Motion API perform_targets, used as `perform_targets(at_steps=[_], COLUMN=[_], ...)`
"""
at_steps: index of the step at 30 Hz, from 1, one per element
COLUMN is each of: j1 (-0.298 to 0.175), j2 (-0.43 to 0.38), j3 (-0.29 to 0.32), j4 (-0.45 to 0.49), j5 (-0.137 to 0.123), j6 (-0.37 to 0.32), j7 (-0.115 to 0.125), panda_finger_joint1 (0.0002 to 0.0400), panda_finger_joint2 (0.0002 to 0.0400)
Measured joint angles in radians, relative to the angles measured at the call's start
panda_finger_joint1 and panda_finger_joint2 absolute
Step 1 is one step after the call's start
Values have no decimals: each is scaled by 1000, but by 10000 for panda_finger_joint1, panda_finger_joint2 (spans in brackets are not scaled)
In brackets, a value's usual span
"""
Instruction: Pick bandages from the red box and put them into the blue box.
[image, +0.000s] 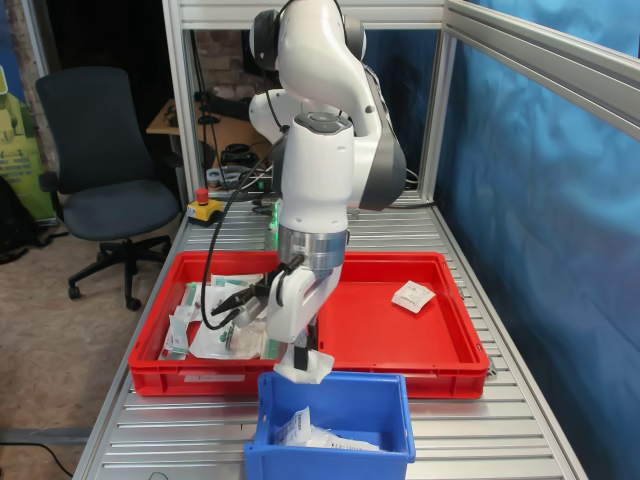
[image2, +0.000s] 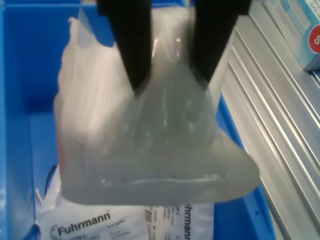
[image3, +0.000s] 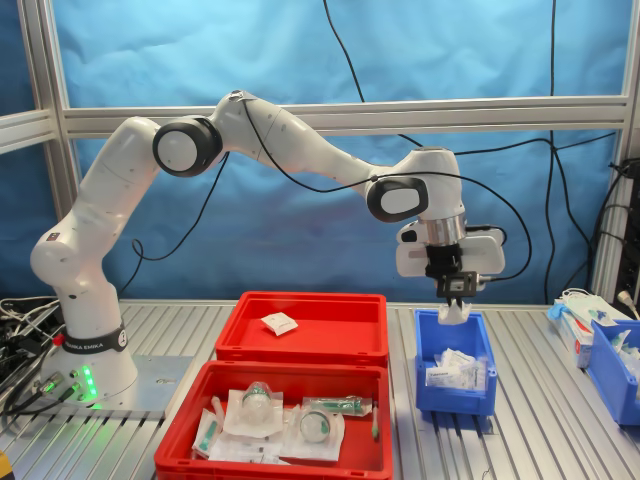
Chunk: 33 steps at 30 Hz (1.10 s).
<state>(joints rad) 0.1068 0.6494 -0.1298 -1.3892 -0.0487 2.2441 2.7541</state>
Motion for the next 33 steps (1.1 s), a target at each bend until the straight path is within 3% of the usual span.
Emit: perform_targets(at_steps=[29, 31, 32, 33], j1=[0, 0, 0, 0], j2=[0, 0, 0, 0], j3=[-34, -34, -35, -35], j4=[5, 5, 5, 5], j5=[0, 0, 0, 0], j6=[1, 1, 1, 1], j7=[0, 0, 0, 0], panda_finger_joint1=[47, 50, 98, 98], panda_finger_joint2=[47, 50, 98, 98])
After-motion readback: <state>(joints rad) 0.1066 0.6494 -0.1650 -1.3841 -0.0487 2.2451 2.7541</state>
